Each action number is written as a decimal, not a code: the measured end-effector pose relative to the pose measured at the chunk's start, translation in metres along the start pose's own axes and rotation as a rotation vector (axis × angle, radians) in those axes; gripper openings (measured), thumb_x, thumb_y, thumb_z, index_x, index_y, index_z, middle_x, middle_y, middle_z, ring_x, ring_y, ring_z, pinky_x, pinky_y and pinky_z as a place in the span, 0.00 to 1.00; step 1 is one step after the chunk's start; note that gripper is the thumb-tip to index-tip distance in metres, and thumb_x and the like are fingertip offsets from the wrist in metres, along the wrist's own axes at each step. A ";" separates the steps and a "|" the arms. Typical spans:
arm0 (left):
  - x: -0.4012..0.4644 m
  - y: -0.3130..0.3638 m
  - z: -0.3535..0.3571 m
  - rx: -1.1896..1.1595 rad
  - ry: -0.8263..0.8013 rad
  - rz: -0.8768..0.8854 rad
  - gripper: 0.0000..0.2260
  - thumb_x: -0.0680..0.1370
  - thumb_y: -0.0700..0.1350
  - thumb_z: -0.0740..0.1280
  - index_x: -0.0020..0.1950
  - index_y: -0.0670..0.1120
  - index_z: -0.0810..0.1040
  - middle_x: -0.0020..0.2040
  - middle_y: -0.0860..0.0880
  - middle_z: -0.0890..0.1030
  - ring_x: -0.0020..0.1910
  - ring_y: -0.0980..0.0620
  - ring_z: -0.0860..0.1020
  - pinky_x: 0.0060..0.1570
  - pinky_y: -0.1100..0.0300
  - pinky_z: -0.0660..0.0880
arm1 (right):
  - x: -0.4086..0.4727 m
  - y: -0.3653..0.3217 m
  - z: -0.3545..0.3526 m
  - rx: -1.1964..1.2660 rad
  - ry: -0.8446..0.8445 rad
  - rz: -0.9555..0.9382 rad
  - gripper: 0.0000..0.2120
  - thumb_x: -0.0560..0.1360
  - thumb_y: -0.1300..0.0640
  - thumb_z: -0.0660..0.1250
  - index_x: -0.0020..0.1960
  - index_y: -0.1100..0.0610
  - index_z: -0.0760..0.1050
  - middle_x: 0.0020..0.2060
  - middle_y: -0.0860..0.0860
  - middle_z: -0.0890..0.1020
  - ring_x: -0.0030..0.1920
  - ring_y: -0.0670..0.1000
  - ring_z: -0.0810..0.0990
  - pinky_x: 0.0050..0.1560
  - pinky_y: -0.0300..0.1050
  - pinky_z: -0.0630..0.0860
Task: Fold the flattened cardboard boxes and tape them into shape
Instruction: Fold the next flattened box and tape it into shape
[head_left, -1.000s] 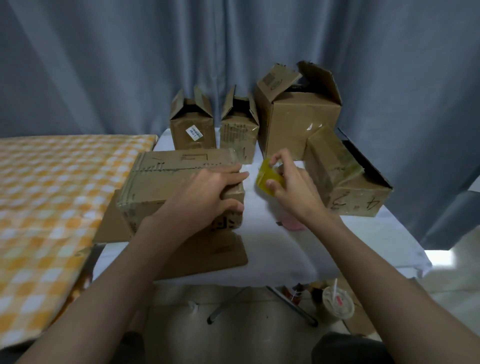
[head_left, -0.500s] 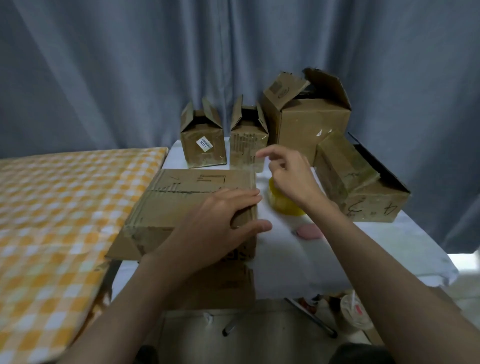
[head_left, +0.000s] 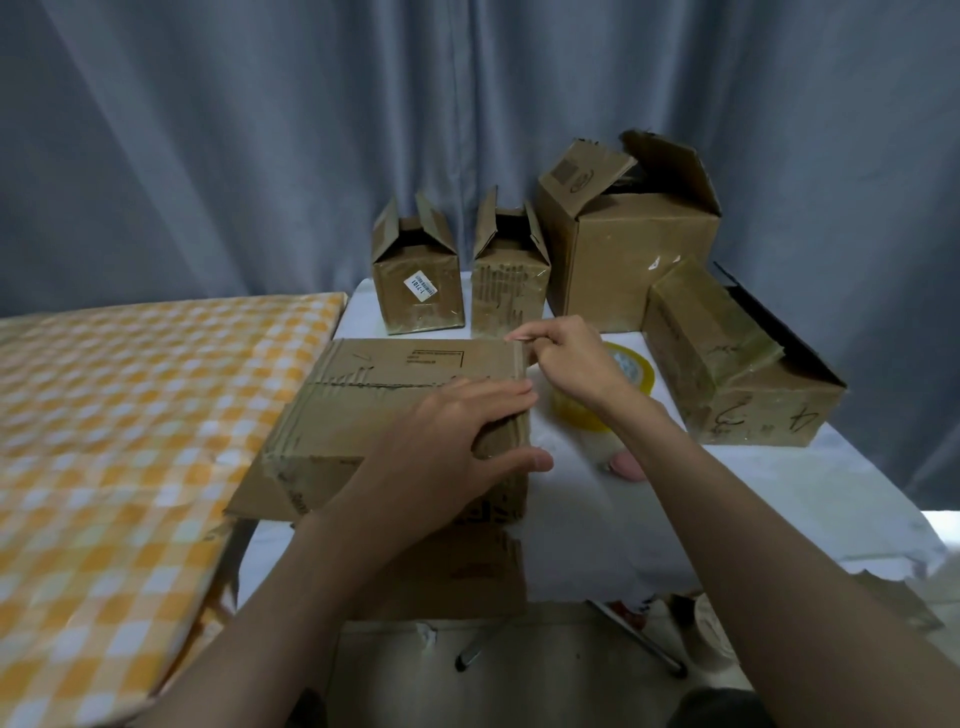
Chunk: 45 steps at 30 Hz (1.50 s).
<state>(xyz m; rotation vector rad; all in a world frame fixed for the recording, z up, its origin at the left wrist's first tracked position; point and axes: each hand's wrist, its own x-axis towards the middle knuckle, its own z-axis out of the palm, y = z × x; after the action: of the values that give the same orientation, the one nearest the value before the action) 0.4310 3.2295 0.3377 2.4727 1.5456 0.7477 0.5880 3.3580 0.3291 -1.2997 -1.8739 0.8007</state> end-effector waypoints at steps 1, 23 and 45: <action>0.000 0.000 0.000 -0.002 0.003 0.003 0.33 0.71 0.71 0.60 0.72 0.57 0.72 0.72 0.62 0.71 0.69 0.66 0.65 0.64 0.71 0.56 | 0.001 0.000 -0.002 0.046 -0.027 0.027 0.20 0.78 0.71 0.54 0.56 0.60 0.83 0.50 0.54 0.85 0.51 0.48 0.82 0.50 0.34 0.77; -0.002 0.006 0.006 0.018 0.112 0.004 0.21 0.77 0.62 0.65 0.65 0.53 0.78 0.65 0.61 0.77 0.64 0.64 0.72 0.64 0.65 0.68 | -0.003 -0.008 -0.008 0.271 0.098 0.110 0.09 0.79 0.64 0.65 0.50 0.63 0.85 0.39 0.51 0.84 0.36 0.46 0.77 0.40 0.40 0.77; -0.005 0.005 0.013 0.018 0.151 0.030 0.18 0.72 0.57 0.69 0.60 0.53 0.80 0.64 0.57 0.78 0.62 0.57 0.75 0.58 0.53 0.76 | -0.009 -0.013 -0.010 0.781 -0.118 0.472 0.11 0.82 0.68 0.59 0.61 0.65 0.77 0.33 0.53 0.77 0.34 0.47 0.76 0.32 0.36 0.79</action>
<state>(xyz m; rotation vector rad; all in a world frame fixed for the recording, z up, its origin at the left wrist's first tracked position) 0.4395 3.2249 0.3264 2.5100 1.5723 0.9495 0.5920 3.3468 0.3437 -1.1773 -1.1124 1.6736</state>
